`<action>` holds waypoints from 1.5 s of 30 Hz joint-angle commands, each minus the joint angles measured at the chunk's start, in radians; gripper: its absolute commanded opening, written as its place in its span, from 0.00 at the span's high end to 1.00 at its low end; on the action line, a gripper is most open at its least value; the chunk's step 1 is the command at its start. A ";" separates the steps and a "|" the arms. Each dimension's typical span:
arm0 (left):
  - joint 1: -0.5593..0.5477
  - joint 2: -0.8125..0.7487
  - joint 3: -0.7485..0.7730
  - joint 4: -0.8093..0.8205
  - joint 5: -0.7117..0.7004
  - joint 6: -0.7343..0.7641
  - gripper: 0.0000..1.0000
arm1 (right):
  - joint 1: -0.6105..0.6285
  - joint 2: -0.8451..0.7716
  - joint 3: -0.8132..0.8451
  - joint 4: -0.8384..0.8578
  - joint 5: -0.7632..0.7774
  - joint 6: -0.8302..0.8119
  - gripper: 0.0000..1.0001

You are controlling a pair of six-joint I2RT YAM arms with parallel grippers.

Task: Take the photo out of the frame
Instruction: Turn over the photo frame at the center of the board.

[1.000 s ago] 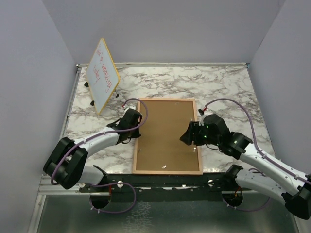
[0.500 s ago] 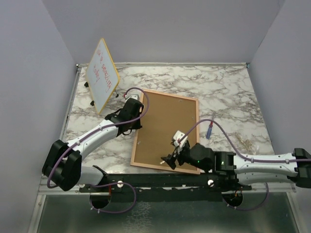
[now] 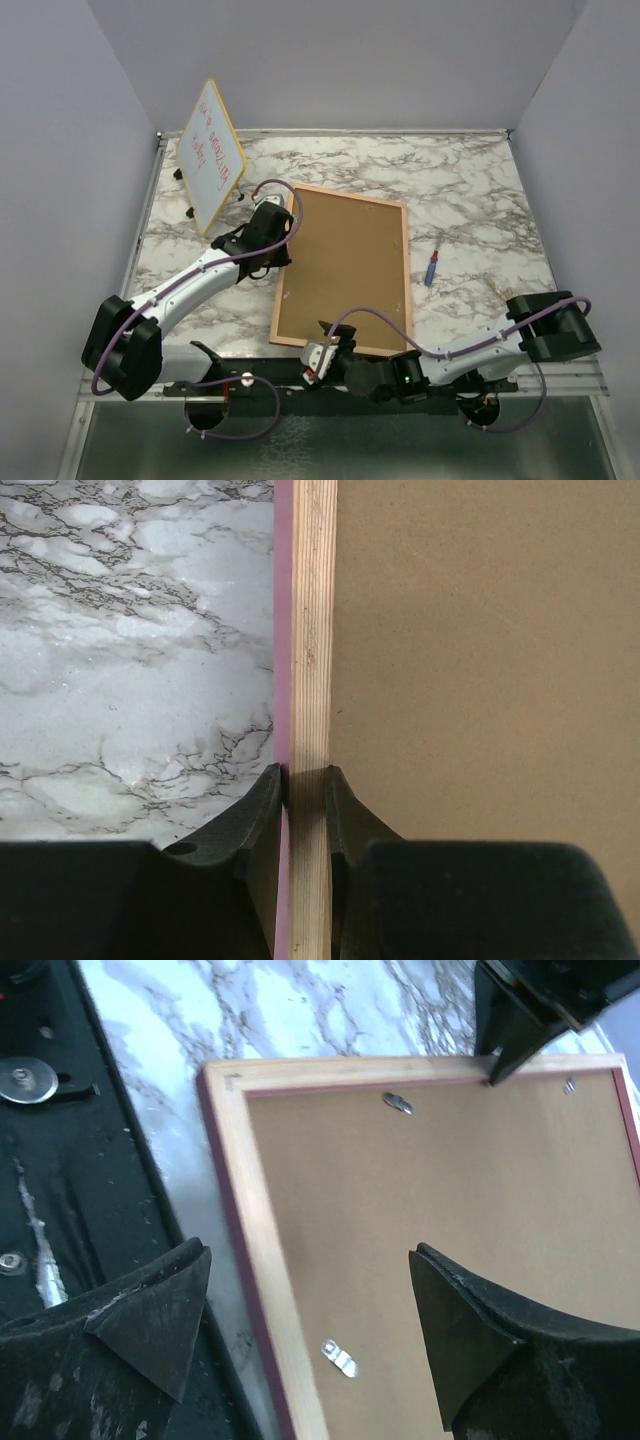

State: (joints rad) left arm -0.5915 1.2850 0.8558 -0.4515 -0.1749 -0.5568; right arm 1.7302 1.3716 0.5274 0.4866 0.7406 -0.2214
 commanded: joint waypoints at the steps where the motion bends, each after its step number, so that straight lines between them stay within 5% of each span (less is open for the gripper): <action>1: -0.004 -0.044 0.051 0.047 0.040 -0.031 1.00 | 0.055 0.119 0.076 0.122 0.101 -0.080 0.15; 16: -0.004 -0.063 0.052 0.036 0.082 -0.055 1.00 | 0.071 0.377 0.128 0.251 0.265 -0.166 0.25; 27: -0.004 -0.069 0.043 0.031 0.089 -0.064 1.00 | 0.063 0.545 0.111 0.708 0.383 -0.527 0.47; 36: -0.004 -0.074 0.038 0.031 0.090 -0.066 1.00 | 0.051 0.594 0.137 0.712 0.392 -0.557 0.66; 40: -0.004 -0.078 0.028 0.033 0.091 -0.065 1.00 | 0.049 0.602 0.151 0.736 0.431 -0.589 0.90; 45: -0.004 -0.097 0.002 0.051 0.075 -0.053 1.00 | 0.049 0.660 0.171 0.878 0.463 -0.696 0.98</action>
State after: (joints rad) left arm -0.5911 1.2350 0.8574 -0.4324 -0.1284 -0.5976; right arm 1.7927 1.9785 0.6697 1.1706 1.0981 -0.8551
